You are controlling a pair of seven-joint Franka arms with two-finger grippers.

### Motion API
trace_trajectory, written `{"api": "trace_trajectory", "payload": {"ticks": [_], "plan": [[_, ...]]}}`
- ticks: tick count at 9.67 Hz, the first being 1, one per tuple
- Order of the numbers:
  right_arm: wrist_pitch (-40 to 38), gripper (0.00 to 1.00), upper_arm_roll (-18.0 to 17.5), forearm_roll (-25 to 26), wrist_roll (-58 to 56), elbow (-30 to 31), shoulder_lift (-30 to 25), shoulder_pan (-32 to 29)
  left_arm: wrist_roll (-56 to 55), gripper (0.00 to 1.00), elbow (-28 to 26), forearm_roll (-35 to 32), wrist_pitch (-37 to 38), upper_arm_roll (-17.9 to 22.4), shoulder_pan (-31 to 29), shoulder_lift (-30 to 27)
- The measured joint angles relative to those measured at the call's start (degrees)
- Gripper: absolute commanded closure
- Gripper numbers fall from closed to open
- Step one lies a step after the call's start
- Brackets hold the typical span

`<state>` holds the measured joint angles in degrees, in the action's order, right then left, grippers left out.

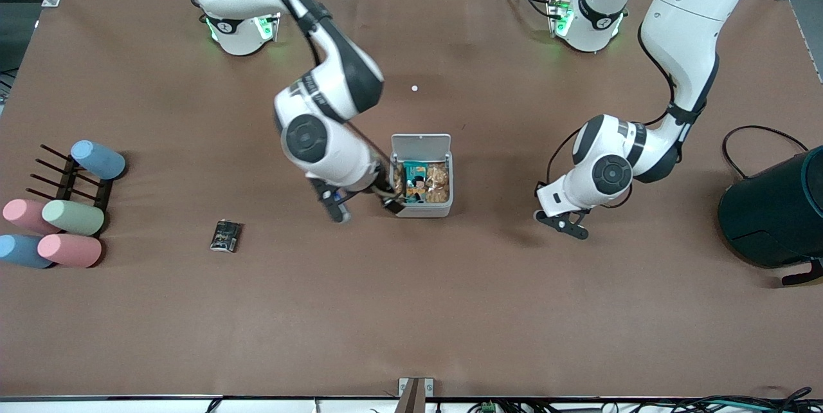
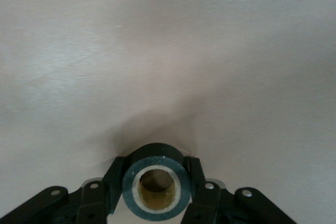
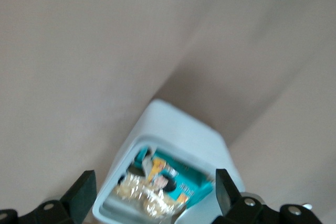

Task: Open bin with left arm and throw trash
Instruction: 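Drop the white scrap into the bin with the right gripper, then carry the tape over the bin while the right gripper reaches the tissues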

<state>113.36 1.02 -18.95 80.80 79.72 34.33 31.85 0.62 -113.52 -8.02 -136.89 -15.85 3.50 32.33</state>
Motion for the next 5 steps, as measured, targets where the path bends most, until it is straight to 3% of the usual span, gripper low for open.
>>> {"api": "trace_trajectory", "payload": {"ticks": [1,3,5], "plan": [[-5.9,0.0,0.3,0.6,-4.8,-0.3,-1.4,-4.3,-2.4,1.0,0.8,0.0,0.6,-2.3,0.1,-0.1],[-12.2,0.0,0.4,6.9,-17.0,1.4,-2.6,-13.2,-7.7,1.0,10.1,0.1,8.5,-7.1,1.4,-1.0],[-6.6,0.0,0.4,13.6,-28.6,9.0,-2.1,-19.0,-11.4,1.0,20.0,0.1,13.6,-7.9,6.5,-1.2]]}}
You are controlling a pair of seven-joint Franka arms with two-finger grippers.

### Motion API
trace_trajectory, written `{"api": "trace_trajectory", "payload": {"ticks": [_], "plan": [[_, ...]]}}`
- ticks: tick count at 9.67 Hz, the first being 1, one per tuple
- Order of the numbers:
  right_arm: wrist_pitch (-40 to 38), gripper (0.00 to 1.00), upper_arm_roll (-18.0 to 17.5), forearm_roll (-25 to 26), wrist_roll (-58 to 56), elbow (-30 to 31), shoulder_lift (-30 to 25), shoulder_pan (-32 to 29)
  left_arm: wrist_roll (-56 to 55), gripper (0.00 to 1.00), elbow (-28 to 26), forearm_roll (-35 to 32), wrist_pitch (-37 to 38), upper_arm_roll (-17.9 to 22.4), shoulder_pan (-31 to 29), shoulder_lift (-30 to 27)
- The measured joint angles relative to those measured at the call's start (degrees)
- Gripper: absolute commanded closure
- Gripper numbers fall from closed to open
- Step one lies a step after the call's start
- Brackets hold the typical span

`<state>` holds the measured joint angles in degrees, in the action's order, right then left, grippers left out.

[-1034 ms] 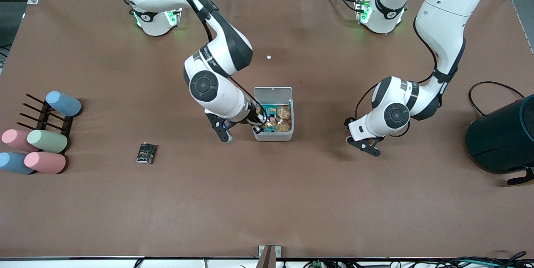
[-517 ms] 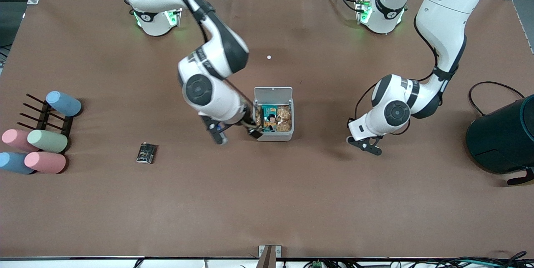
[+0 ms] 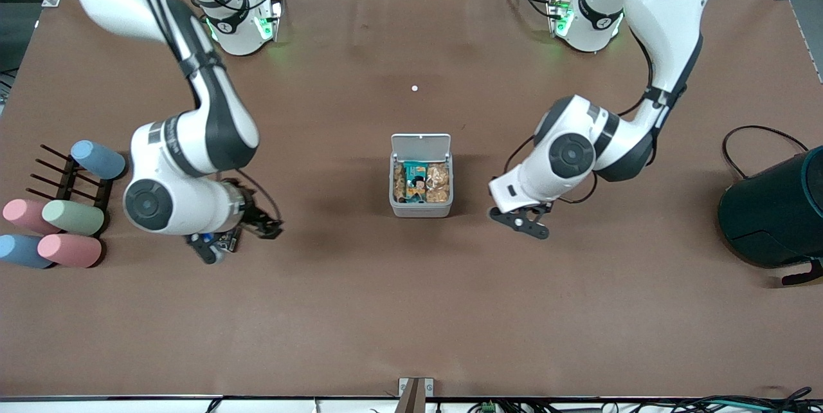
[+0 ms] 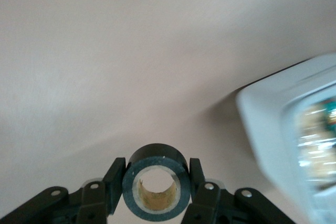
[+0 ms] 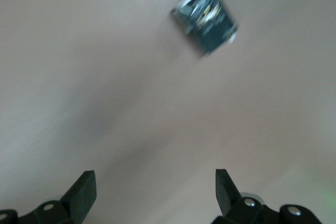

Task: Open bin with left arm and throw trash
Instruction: 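Carry the tape over the bin while the right gripper reaches the tissues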

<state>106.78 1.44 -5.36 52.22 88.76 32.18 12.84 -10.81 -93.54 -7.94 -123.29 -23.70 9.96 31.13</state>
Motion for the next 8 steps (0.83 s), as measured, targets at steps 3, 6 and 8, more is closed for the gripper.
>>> {"api": "trace_trajectory", "payload": {"ticks": [3,6,8], "plan": [[18.9,0.0,0.0,4.4,-18.9,15.7,-1.2,-4.9,-6.3,1.0,6.6,0.0,0.3,0.1,5.2,4.9],[30.2,0.0,-0.1,4.6,-29.3,22.1,-2.6,-6.1,-13.4,1.0,10.5,0.0,0.2,0.1,9.9,8.7],[35.4,0.0,-0.1,5.4,-30.9,23.1,-2.3,-6.2,-16.2,0.97,11.0,0.0,0.2,0.3,10.8,9.1]]}}
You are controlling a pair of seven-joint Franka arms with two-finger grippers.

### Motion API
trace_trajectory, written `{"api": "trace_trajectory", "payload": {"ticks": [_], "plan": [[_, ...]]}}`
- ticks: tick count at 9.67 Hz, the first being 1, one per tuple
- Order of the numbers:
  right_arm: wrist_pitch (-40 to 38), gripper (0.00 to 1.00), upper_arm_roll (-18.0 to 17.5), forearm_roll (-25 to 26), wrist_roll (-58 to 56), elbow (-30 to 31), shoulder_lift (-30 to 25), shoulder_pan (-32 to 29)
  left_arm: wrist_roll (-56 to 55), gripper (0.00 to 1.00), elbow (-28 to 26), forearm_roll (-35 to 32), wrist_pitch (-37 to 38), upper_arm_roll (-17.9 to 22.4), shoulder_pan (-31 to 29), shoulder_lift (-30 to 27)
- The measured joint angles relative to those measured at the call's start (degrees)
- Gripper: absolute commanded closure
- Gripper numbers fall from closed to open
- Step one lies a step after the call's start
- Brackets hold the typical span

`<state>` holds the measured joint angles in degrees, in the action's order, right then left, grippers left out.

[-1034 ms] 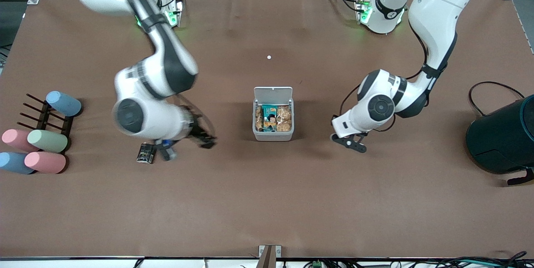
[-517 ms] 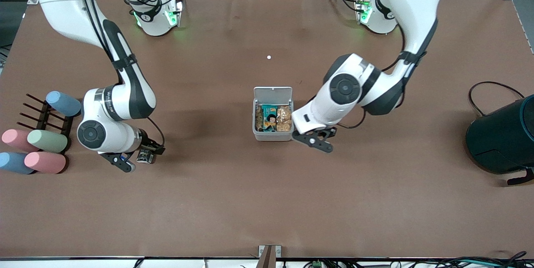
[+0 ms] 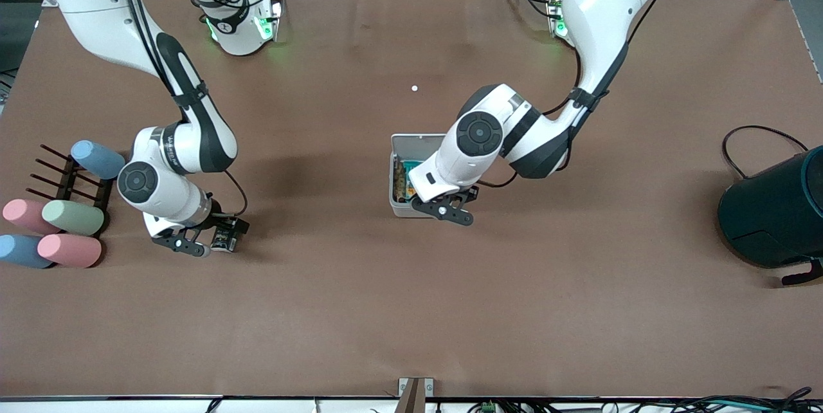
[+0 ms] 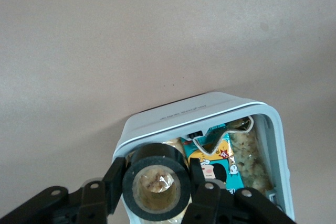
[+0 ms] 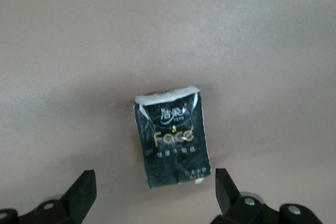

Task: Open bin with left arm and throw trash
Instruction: 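Carry the tape over the bin while the right gripper reaches the tissues, then drop the tape into the bin while the right gripper grasps the tissues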

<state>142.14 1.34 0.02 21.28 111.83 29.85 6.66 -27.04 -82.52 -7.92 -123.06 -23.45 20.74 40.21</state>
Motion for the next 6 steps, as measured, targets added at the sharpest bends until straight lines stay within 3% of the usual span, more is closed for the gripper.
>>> {"api": "trace_trajectory", "payload": {"ticks": [3,4,5,6], "plan": [[2.6,0.03,0.0,2.6,-2.0,0.0,1.4,-0.7,-2.3,0.84,-0.1,-0.1,0.0,0.2,0.2,0.6],[2.8,0.06,0.0,2.6,-3.5,0.1,2.0,-1.0,-2.4,0.63,-0.1,-0.1,0.0,0.2,0.2,0.6],[2.9,0.42,0.0,2.6,-4.2,0.1,2.3,-1.3,-2.4,0.22,-0.1,-0.5,0.1,0.2,0.2,0.6],[2.9,0.76,0.0,2.6,-4.5,0.1,2.4,-1.4,-2.4,0.0,-0.1,-1.0,0.1,0.2,0.2,0.6]]}}
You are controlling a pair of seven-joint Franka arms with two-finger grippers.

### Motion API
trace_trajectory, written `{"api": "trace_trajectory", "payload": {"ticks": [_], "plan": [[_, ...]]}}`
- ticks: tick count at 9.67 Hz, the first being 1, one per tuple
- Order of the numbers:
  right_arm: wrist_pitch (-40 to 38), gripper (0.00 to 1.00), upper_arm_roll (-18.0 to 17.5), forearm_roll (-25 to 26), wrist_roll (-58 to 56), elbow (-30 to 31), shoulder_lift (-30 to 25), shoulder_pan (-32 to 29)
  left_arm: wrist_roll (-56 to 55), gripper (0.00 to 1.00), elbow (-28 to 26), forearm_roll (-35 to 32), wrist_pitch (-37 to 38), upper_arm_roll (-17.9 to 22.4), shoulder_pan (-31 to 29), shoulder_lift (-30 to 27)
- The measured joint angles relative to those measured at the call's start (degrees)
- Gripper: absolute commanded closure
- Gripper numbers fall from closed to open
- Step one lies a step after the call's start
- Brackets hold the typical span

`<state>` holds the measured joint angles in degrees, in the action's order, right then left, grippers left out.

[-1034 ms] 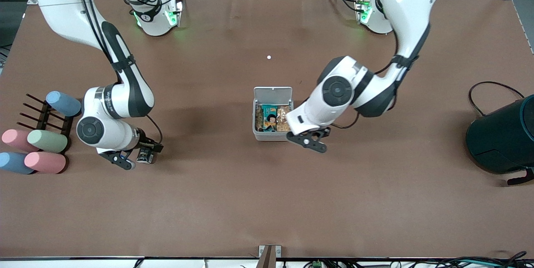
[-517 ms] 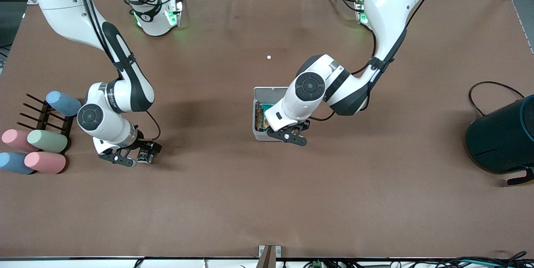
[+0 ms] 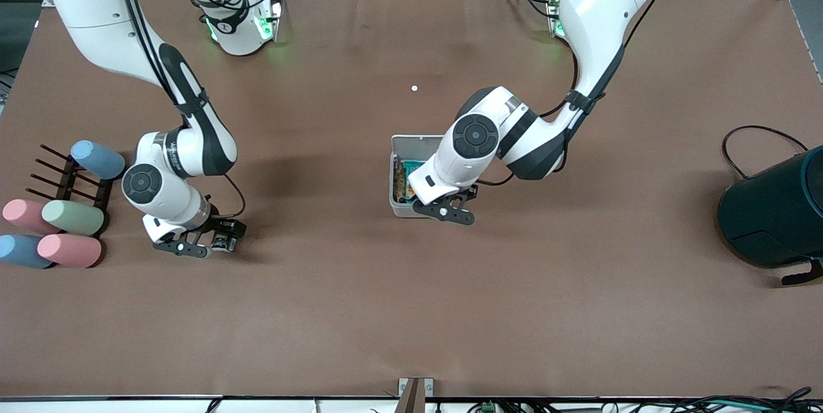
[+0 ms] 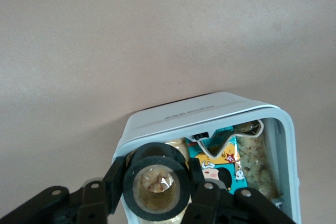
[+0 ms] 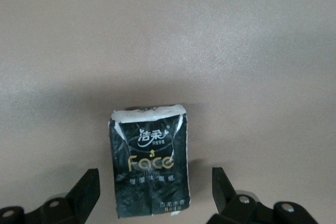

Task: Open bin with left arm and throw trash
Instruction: 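Drop the tape into the bin while the right gripper grasps the tissues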

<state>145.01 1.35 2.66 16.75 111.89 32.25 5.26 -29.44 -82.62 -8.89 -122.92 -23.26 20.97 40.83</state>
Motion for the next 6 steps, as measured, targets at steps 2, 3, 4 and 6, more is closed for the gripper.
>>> {"api": "trace_trajectory", "payload": {"ticks": [2,3,4,6], "plan": [[-0.1,1.0,-0.1,0.0,-0.2,0.0,0.0,0.0,0.0,0.0,-0.3,-1.8,0.2,0.2,0.0,0.0],[-0.3,1.0,-0.3,0.0,-0.2,0.0,0.0,0.0,0.0,0.0,-0.4,-2.0,0.2,0.3,0.0,0.0],[-0.3,1.0,-0.4,0.0,-0.2,0.0,0.0,0.0,0.0,0.0,-0.4,-2.1,0.2,0.3,0.0,0.0],[-3.6,1.0,-0.4,0.0,-0.2,-0.5,-0.4,0.0,0.0,0.0,-0.2,-2.1,0.7,0.4,-0.2,0.0]]}}
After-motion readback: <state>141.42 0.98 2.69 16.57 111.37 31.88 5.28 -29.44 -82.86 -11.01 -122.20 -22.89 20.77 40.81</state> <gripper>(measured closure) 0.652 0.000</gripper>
